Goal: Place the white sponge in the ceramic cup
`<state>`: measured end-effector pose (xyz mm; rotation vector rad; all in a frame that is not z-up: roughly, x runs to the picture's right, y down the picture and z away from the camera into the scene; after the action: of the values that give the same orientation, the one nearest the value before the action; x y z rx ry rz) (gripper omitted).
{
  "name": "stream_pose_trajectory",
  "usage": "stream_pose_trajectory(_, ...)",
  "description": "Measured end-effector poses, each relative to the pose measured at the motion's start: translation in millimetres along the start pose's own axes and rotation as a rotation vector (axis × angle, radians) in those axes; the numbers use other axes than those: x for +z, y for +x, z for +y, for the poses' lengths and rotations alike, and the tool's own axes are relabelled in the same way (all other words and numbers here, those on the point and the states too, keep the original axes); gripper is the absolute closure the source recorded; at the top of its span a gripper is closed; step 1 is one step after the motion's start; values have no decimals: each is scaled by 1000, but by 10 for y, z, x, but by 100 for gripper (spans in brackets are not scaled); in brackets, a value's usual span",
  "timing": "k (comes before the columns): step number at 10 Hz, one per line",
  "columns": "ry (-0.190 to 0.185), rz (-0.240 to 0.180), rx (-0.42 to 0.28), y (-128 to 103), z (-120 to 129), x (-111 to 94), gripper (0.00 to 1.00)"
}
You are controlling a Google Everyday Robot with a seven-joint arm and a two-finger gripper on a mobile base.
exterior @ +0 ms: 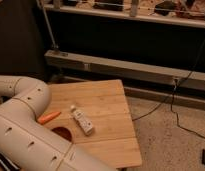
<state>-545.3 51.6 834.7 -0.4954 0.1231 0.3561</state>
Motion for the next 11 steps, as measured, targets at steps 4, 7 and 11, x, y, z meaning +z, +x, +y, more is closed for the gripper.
stream_pose_trajectory(4, 4, 23, -3, 23, 20, -1, 20)
stream_pose_trajectory(7, 25, 41, -19, 33, 20, -72, 20)
stream_pose_trajectory(11, 21, 37, -5, 29, 20, -209, 20)
